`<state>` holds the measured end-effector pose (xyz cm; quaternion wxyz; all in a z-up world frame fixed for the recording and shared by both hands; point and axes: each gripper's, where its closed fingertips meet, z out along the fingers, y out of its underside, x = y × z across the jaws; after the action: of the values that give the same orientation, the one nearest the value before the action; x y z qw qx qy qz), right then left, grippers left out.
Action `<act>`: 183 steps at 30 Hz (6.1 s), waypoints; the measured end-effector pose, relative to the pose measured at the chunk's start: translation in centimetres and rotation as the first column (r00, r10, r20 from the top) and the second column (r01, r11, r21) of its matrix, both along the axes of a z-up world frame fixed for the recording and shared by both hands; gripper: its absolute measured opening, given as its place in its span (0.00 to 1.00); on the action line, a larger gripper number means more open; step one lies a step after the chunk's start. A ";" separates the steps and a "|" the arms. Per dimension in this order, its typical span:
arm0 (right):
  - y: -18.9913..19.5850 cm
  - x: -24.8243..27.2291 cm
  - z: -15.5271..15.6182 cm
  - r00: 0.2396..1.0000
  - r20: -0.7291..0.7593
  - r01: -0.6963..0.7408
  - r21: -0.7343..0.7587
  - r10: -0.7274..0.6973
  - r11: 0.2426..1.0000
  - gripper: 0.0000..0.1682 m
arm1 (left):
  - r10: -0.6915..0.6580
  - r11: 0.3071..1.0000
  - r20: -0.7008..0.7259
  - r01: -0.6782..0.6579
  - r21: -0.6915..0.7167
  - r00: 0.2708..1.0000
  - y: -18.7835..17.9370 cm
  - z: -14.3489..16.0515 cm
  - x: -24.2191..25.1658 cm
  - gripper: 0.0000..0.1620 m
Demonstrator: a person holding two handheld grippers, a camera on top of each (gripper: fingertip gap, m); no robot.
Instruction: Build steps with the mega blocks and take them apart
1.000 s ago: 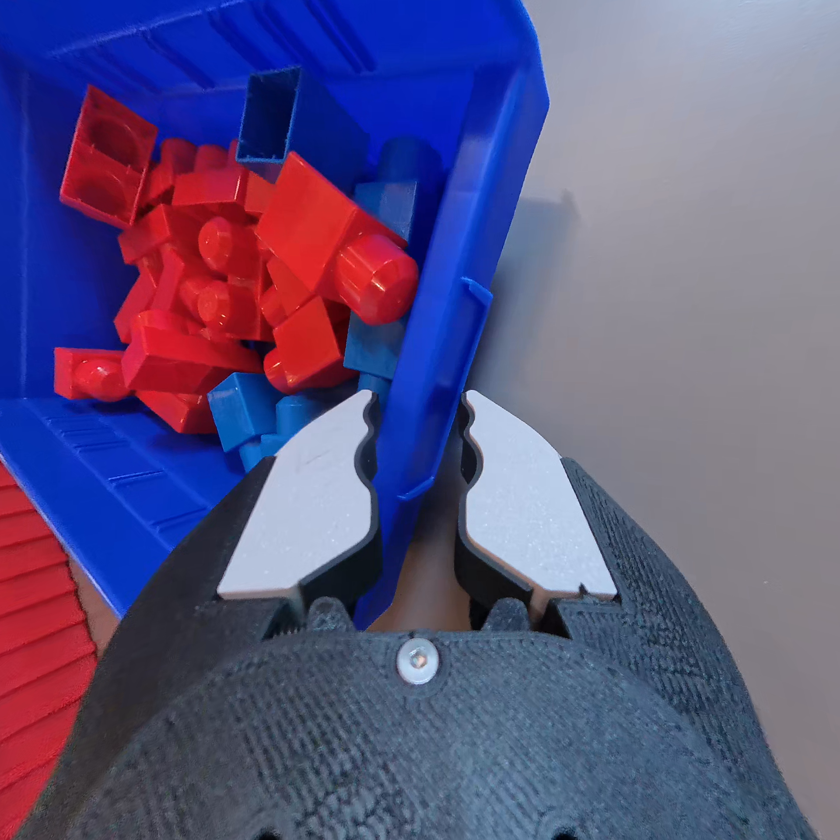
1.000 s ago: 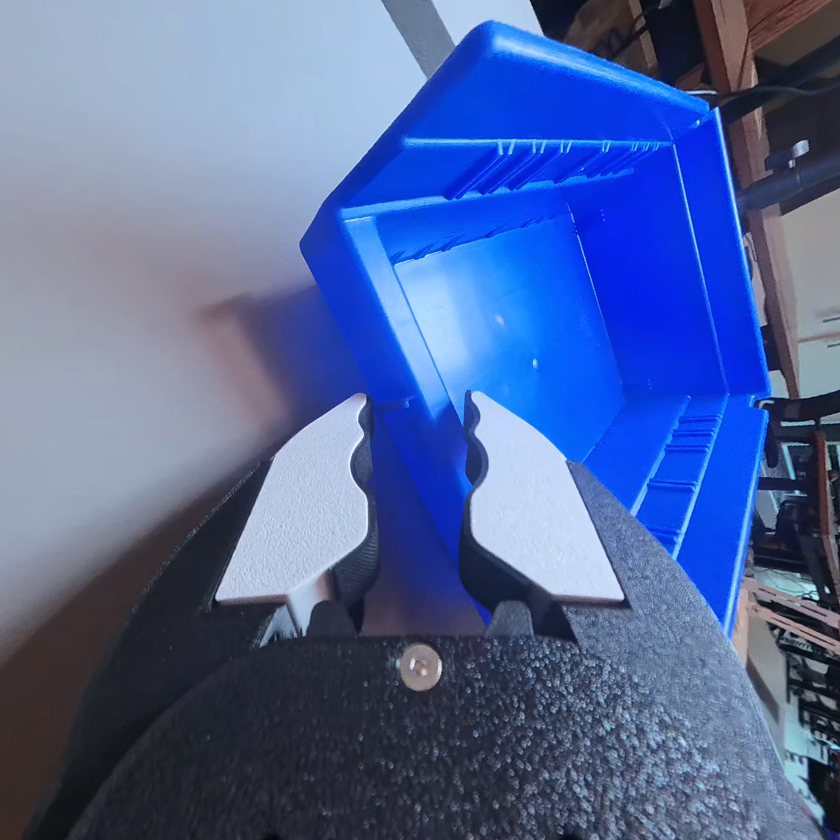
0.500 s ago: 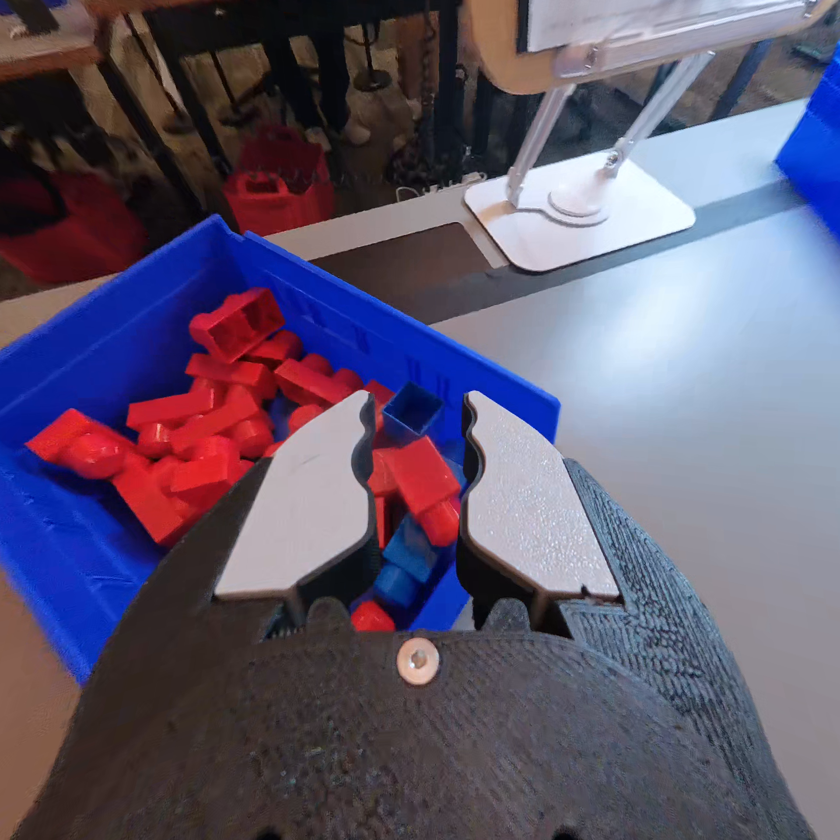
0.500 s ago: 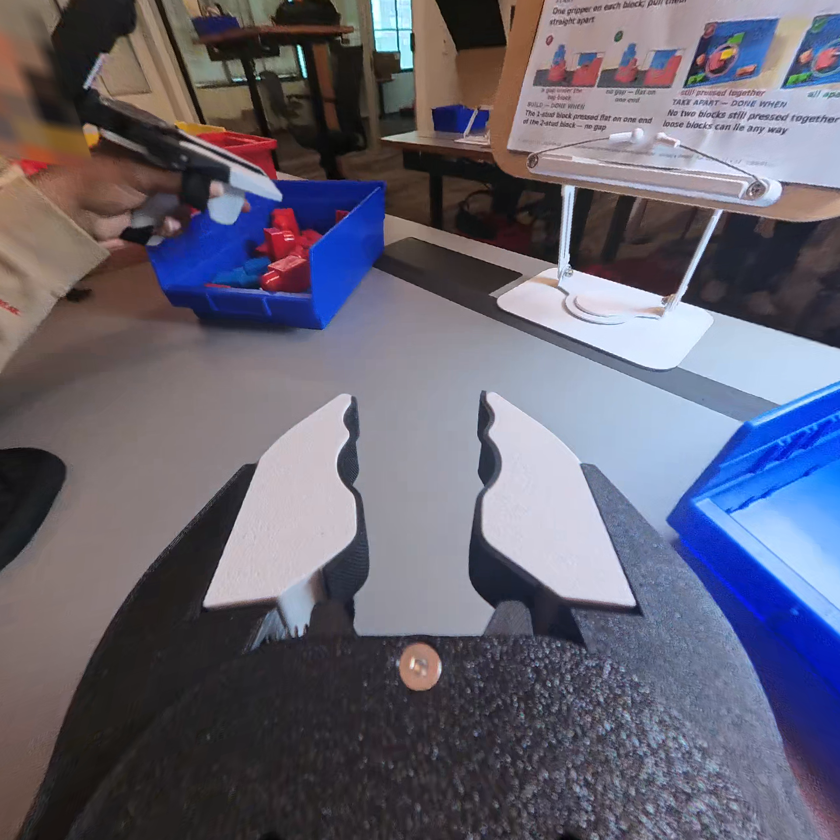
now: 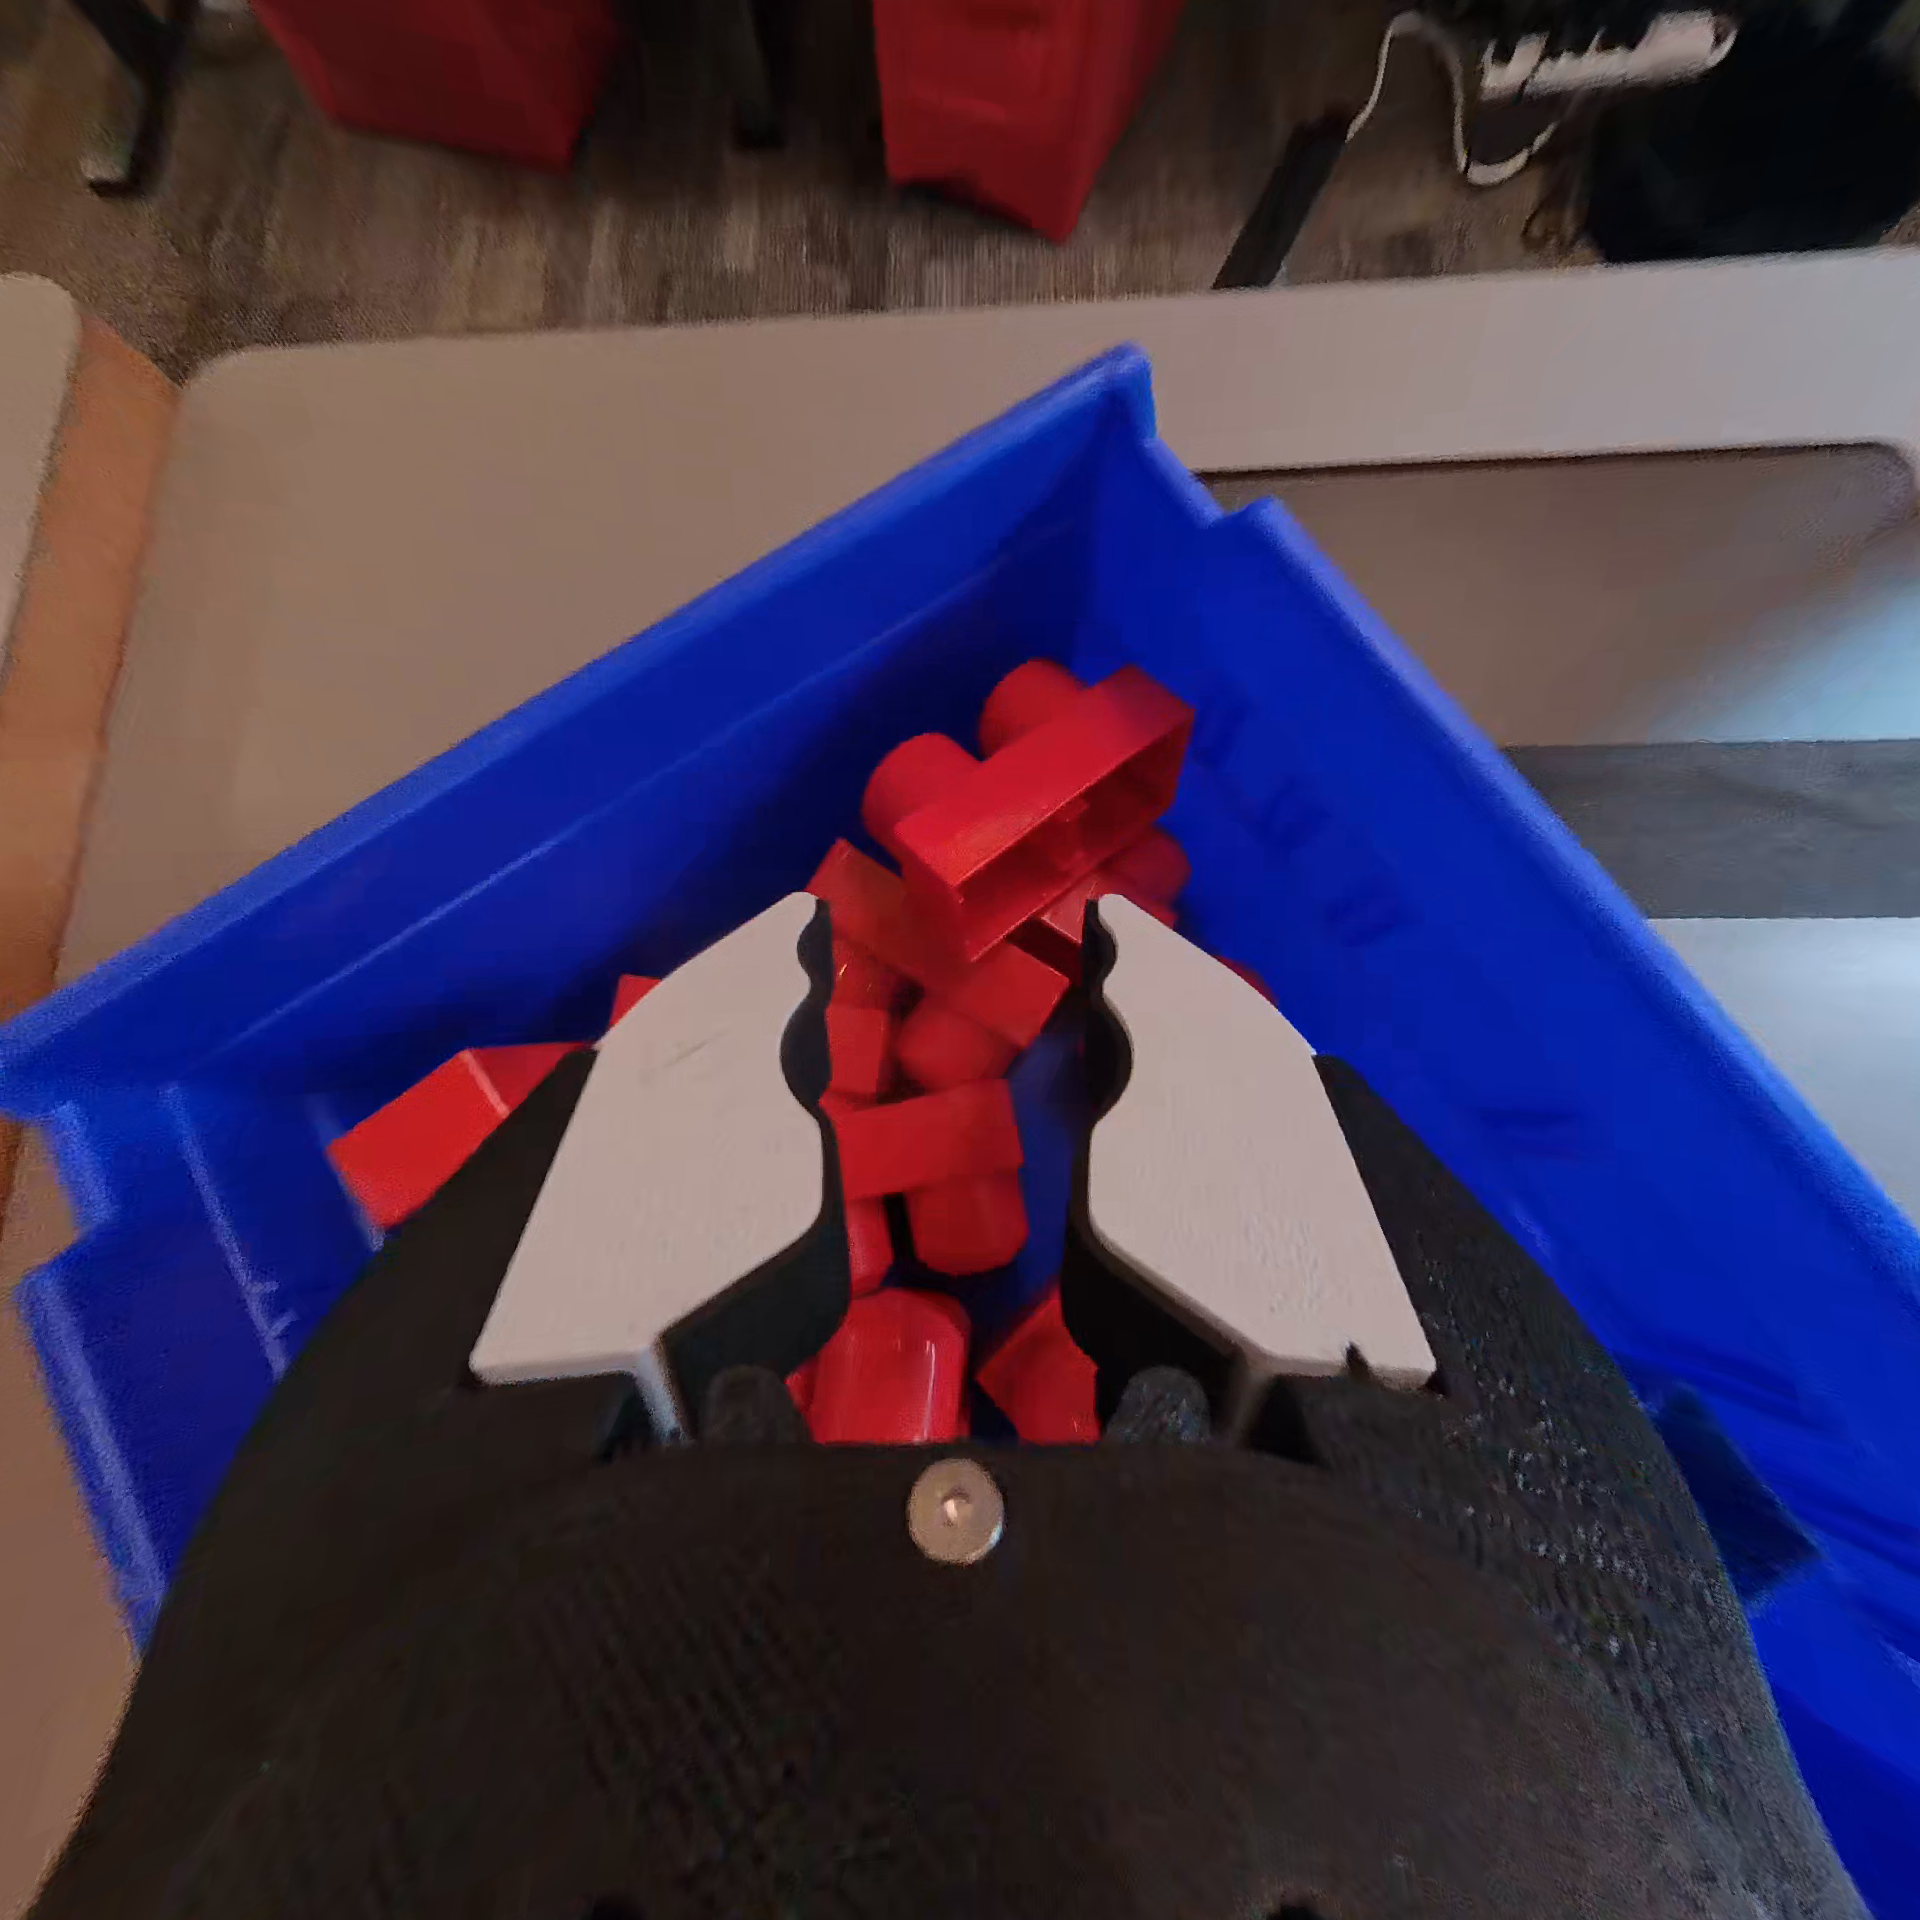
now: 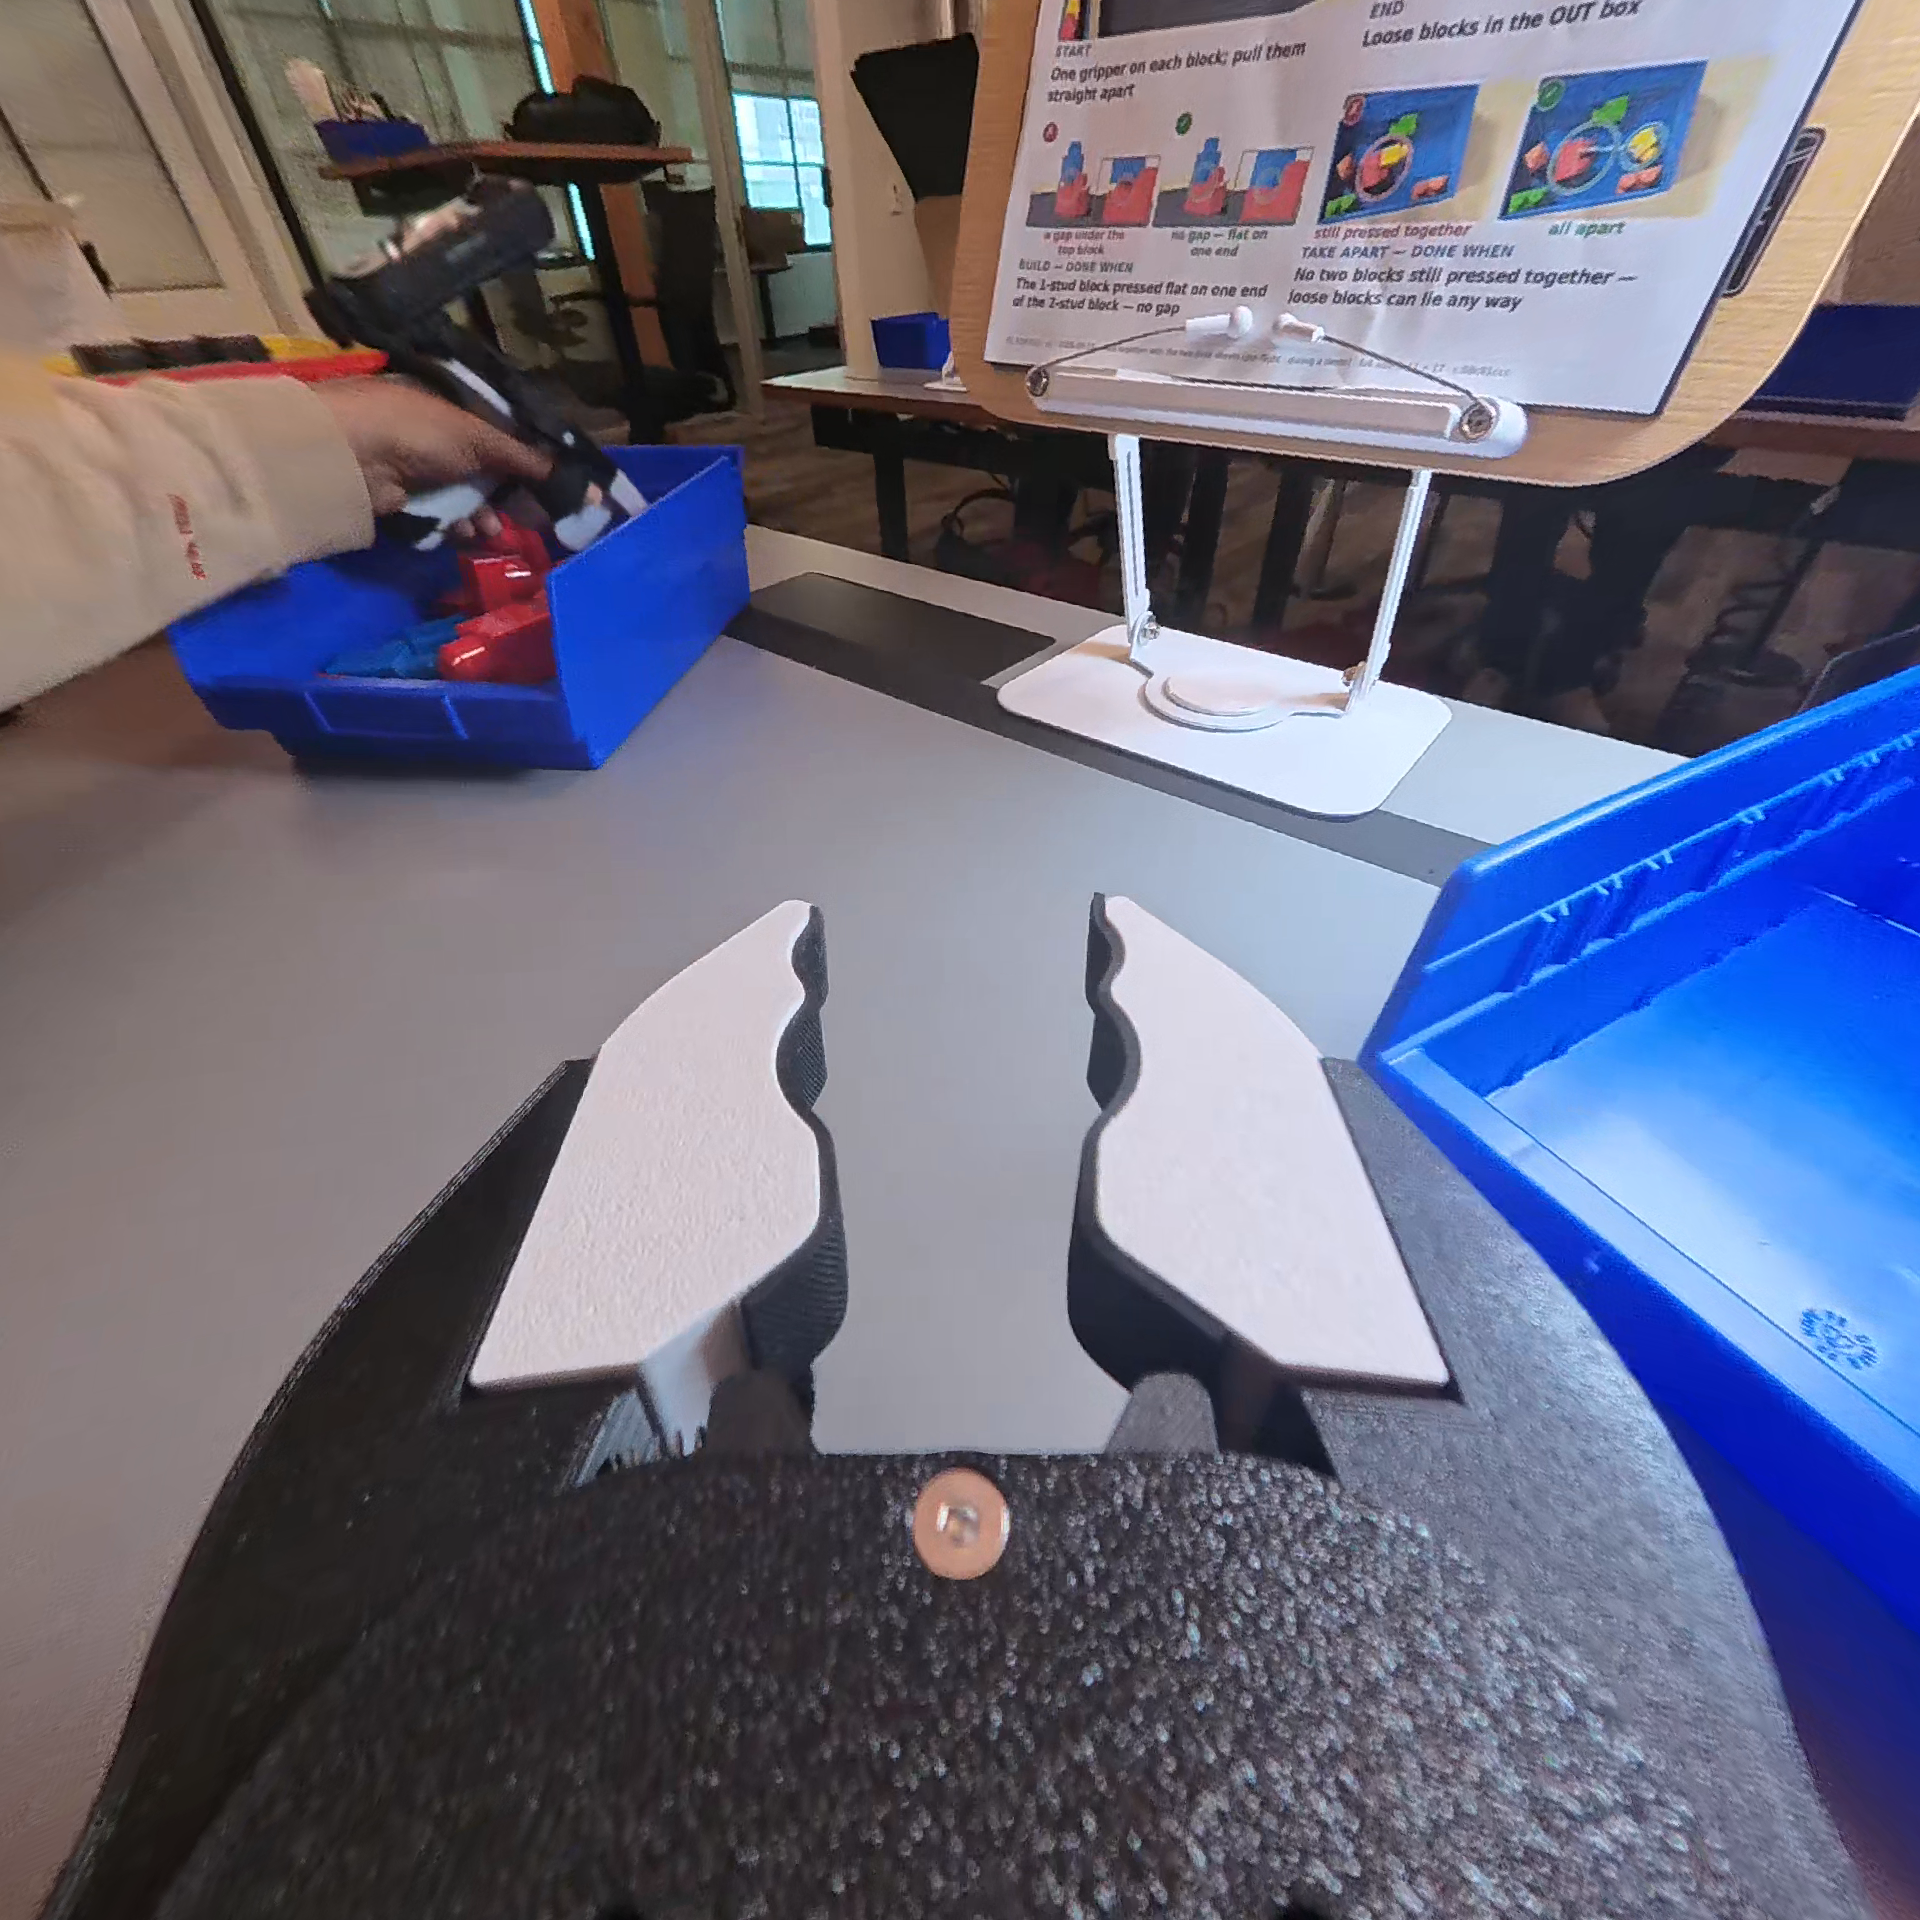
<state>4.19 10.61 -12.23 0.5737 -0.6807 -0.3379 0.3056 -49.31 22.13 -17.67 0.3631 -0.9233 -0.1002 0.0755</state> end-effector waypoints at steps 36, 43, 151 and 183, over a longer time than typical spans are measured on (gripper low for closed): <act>-12.4 -6.1 3.1 0.647 -0.540 -0.734 -0.248 0.538 0.633 0.22 | -0.410 -0.006 -0.844 0.924 0.382 0.346 -21.7 10.7 46.3 0.05; -11.6 -5.1 -0.1 0.766 -0.060 -0.641 0.013 0.641 0.767 0.22 | -0.991 0.055 -0.061 0.772 0.633 0.121 -22.8 6.8 46.9 0.35; -6.8 -2.3 -5.8 0.516 0.666 -0.553 -0.220 0.538 0.804 0.32 | -0.987 0.130 -0.090 0.990 0.064 0.135 -20.6 -4.6 46.0 0.22; -2.7 0.9 -2.9 0.754 0.529 -0.393 -0.112 0.390 0.913 0.34 | -0.992 0.047 -0.056 0.756 0.653 0.110 -21.7 5.2 46.2 0.22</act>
<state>5.09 7.86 -15.12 0.3803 -0.6511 -0.6213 0.2132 -3.08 0.43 -12.48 0.5336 -0.6171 0.4158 -0.4020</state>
